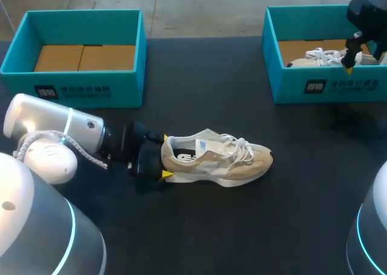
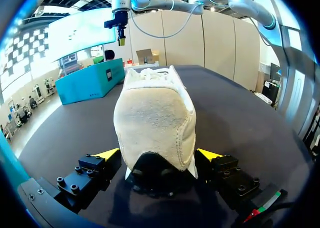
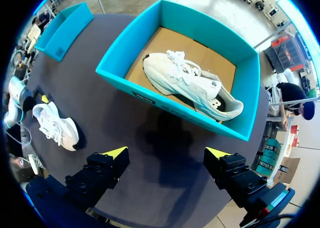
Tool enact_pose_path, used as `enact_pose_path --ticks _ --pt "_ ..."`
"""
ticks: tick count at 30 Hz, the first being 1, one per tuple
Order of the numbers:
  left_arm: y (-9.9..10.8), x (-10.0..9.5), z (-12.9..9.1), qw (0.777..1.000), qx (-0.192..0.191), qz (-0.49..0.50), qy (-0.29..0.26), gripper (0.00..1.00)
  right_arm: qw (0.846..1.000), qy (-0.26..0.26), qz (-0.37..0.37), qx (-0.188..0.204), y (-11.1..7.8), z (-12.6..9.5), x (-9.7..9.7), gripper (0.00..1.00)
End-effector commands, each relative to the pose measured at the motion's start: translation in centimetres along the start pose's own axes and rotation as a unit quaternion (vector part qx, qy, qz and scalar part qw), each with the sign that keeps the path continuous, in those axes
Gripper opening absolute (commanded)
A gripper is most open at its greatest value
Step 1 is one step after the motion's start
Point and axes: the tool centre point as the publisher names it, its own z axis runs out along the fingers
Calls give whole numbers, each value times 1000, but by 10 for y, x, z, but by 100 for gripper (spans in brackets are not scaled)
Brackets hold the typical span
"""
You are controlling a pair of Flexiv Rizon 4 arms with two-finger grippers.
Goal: Take the shoe out of the shoebox, open the shoe tongue, remove and reinsert the insole, then place the shoe into the shoebox
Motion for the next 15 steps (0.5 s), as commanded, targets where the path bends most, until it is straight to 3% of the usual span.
enact_pose_path --ticks 1,15 --pt "0 -1 9 1000 -1 0 -2 100 1000 0 0 -1 -1 0 0 100" --pt "4 2 18 1000 -9 -1 -5 100 1000 0 0 -1 -1 0 0 100"
